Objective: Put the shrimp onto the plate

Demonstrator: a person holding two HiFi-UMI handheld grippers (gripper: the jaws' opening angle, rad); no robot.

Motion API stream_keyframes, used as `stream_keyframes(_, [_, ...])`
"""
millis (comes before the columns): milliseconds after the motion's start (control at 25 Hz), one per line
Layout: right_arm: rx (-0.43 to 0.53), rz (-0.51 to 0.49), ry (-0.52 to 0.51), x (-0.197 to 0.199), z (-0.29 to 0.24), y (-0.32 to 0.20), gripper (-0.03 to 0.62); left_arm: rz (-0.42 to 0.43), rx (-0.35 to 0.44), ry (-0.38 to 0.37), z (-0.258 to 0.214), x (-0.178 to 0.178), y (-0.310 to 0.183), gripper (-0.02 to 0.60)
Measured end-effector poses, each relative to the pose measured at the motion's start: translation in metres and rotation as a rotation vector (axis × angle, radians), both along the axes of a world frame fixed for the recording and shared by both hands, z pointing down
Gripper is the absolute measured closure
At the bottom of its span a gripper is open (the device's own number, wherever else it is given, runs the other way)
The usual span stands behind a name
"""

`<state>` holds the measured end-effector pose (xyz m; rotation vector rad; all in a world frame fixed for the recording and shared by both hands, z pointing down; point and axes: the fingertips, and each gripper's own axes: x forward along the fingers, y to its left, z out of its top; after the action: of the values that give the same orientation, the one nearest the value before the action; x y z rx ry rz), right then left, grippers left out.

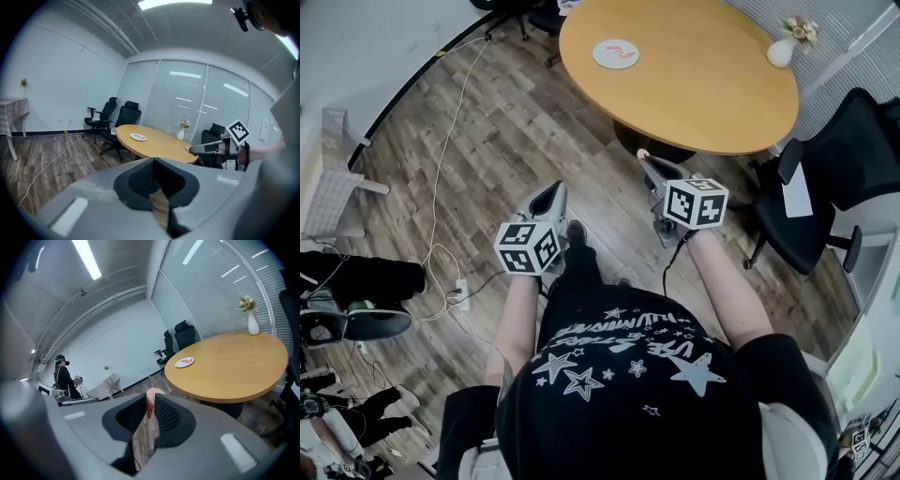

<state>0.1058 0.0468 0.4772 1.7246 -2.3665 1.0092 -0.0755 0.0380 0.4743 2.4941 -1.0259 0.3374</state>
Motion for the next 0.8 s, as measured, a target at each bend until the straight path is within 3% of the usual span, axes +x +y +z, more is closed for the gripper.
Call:
stream_keyframes(440, [-0.042,0.08,-0.003,-0.003,0.006,-0.095,0.536,0.086,-0.026,0.01,0.0,0.006,-0.11,0.58])
stream_keyframes(800, [-0.06,0.156,0.02,-0.012,0.0,-0.163,0.536,0.146,-0.048,0.031,-0.002,-0.012,-0.189,0.58])
